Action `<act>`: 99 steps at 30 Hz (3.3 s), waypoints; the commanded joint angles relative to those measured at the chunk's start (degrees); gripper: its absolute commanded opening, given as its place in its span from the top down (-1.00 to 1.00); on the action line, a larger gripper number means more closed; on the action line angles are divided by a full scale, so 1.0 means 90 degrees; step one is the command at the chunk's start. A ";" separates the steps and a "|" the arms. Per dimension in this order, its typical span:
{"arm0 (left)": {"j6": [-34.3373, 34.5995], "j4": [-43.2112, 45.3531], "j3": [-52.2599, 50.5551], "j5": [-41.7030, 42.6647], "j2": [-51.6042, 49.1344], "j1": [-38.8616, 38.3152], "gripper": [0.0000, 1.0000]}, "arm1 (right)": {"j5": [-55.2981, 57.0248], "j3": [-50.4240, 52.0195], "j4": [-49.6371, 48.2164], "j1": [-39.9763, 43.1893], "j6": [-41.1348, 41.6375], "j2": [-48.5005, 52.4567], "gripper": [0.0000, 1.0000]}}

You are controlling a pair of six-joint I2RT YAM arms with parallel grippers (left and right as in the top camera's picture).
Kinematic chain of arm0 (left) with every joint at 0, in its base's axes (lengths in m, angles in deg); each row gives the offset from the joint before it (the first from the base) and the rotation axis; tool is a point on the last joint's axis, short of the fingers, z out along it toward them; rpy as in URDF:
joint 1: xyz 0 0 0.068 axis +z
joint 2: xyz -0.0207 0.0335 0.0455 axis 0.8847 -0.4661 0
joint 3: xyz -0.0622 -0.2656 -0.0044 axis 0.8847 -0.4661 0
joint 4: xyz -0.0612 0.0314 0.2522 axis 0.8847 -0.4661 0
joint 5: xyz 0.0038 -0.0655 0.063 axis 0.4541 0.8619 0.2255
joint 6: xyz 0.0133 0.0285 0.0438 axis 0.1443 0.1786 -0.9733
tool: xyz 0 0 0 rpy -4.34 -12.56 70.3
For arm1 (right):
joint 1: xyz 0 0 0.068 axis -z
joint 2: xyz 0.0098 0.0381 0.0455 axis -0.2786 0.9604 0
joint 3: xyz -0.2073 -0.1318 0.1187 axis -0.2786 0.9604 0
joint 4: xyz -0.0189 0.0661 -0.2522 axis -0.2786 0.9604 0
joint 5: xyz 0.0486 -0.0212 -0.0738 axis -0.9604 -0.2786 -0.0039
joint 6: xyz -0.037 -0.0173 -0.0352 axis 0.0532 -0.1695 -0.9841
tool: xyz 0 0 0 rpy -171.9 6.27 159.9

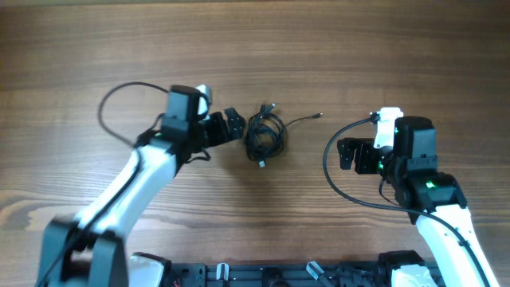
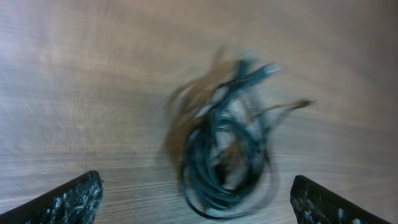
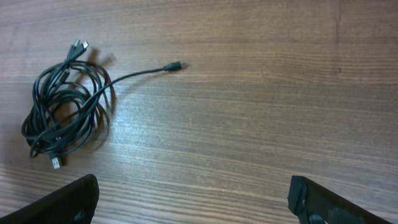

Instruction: Untangle cables

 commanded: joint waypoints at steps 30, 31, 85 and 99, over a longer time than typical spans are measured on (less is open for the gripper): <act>0.0580 0.0644 0.0289 0.0823 -0.0454 -0.1338 0.92 | -0.1778 -0.0158 -0.1078 0.0019 0.1336 0.0228 -1.00; 0.0580 0.0622 0.0289 0.1090 -0.0374 -0.1389 0.92 | -0.1965 -0.0158 -0.1168 0.0019 0.1336 0.0277 -1.00; 0.1294 0.2186 0.0289 0.3441 -0.0333 -0.1802 0.92 | -0.0622 -0.0134 -0.1098 0.0010 0.2013 0.2140 0.24; 0.0801 -0.0736 0.0287 0.0148 -0.0333 -0.0746 0.92 | 0.0408 -0.0134 -0.0442 0.0010 0.2407 0.2140 0.87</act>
